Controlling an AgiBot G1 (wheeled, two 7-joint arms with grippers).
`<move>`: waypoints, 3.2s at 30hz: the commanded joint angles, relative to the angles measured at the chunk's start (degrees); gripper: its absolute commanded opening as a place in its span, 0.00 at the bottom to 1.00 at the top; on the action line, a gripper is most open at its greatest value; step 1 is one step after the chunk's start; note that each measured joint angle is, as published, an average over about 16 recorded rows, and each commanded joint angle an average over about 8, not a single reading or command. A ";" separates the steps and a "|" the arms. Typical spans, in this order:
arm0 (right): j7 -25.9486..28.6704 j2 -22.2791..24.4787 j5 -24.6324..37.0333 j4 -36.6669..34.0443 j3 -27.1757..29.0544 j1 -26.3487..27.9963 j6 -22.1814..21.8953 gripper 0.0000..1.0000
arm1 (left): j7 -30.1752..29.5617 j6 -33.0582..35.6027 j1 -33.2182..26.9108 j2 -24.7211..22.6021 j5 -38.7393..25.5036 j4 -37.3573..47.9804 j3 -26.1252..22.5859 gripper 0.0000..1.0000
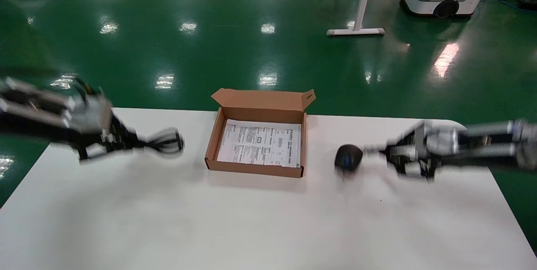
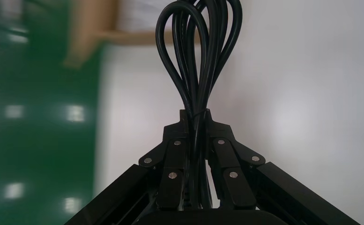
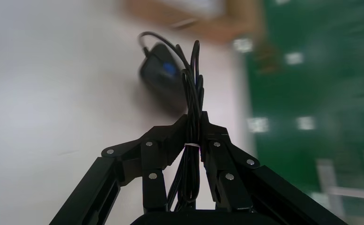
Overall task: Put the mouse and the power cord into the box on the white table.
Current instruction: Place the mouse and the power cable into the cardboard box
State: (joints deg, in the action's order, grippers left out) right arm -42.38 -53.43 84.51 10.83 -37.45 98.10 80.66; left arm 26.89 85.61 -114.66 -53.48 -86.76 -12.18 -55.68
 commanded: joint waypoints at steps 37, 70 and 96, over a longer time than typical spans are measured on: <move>-6.34 -24.15 -1.59 -0.39 -0.33 0.42 -11.40 0.04 | -4.54 -12.84 -14.93 -9.06 13.78 9.60 10.85 0.00; 1.32 -18.28 -5.85 0.05 -6.68 2.14 -13.56 1.00 | -4.03 -10.76 -11.22 -11.36 9.38 12.54 7.76 0.00; 2.56 -4.49 -5.33 -6.63 -6.52 6.79 -9.87 1.00 | -3.99 -17.75 7.38 -23.83 5.98 8.75 5.21 0.00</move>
State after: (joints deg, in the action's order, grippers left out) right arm -39.87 -57.90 79.22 4.22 -44.00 104.88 70.76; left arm 23.03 67.31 -107.57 -77.28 -80.63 -3.25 -50.39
